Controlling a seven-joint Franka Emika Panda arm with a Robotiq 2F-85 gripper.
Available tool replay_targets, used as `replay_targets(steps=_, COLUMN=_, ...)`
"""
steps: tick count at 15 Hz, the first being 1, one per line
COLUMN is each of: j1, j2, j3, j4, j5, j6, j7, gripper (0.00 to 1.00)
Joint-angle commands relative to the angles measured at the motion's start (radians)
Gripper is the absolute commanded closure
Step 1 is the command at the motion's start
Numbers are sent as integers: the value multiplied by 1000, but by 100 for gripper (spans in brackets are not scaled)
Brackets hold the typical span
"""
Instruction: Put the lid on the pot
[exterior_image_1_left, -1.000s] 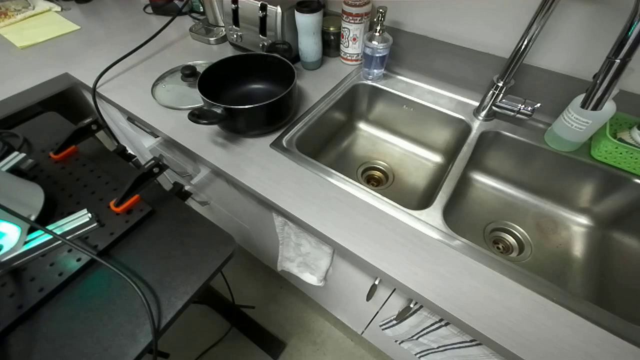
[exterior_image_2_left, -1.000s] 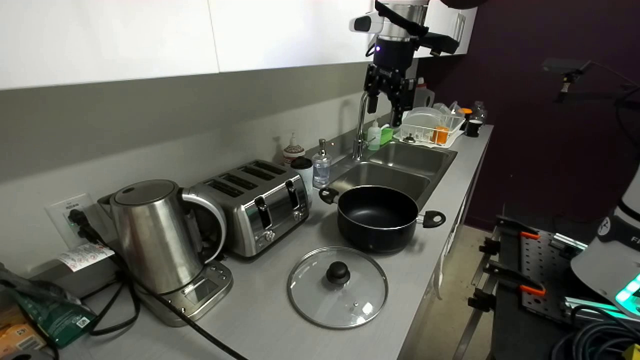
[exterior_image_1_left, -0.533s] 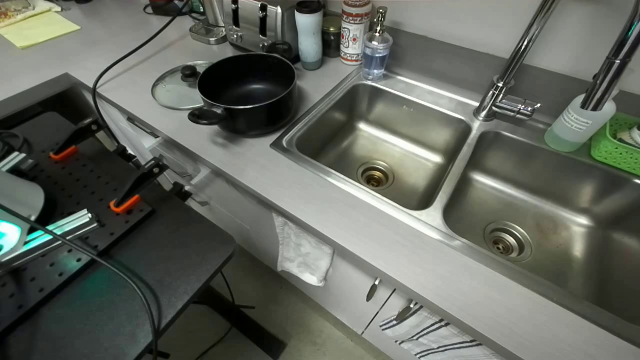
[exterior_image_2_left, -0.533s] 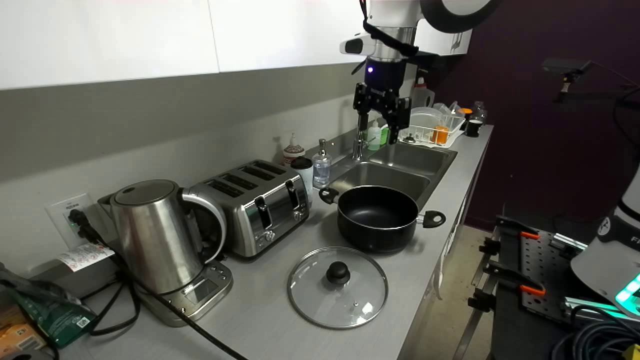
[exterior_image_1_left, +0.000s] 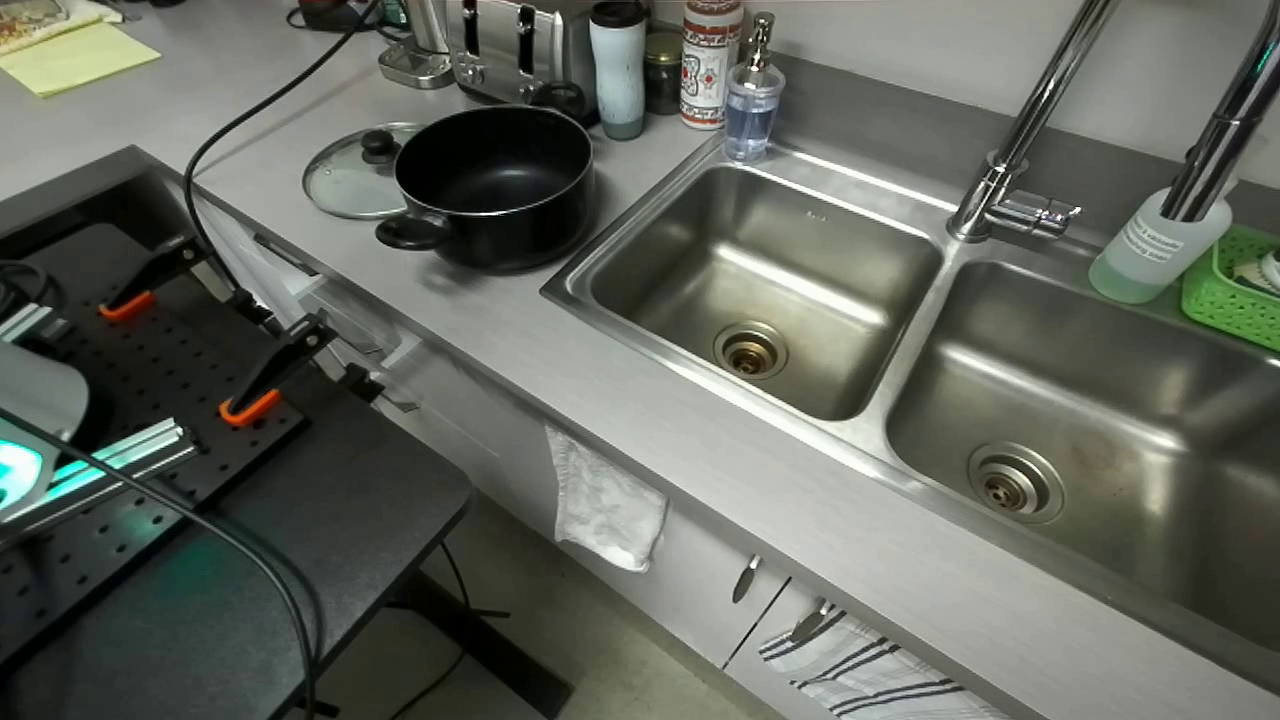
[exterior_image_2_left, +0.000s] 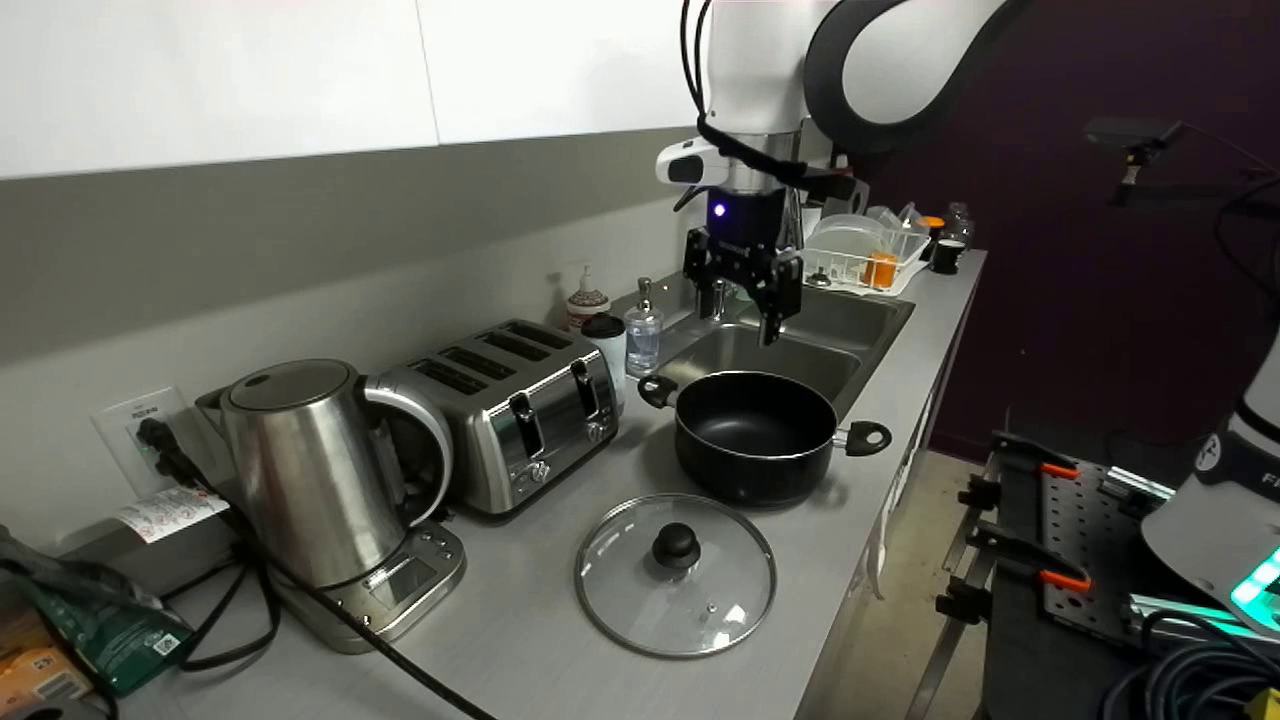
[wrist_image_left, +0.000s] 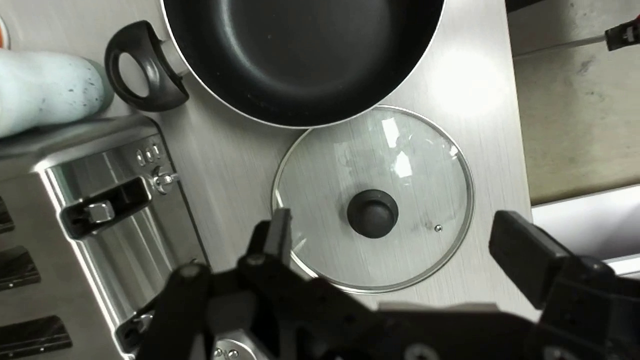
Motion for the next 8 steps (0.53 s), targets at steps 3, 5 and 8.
replay_targets(steps=3, j1=-13, j2=122, j3=43, j4=75, j5=9, j6=11, j7=-53, gripper=0)
replay_targets(steps=5, j1=-14, j2=169, j3=54, j4=105, j5=6, j6=9, j7=-58, gripper=0)
replay_targets(steps=8, j1=-16, j2=238, j3=66, j4=156, j5=-9, j6=13, j7=-58, gripper=0)
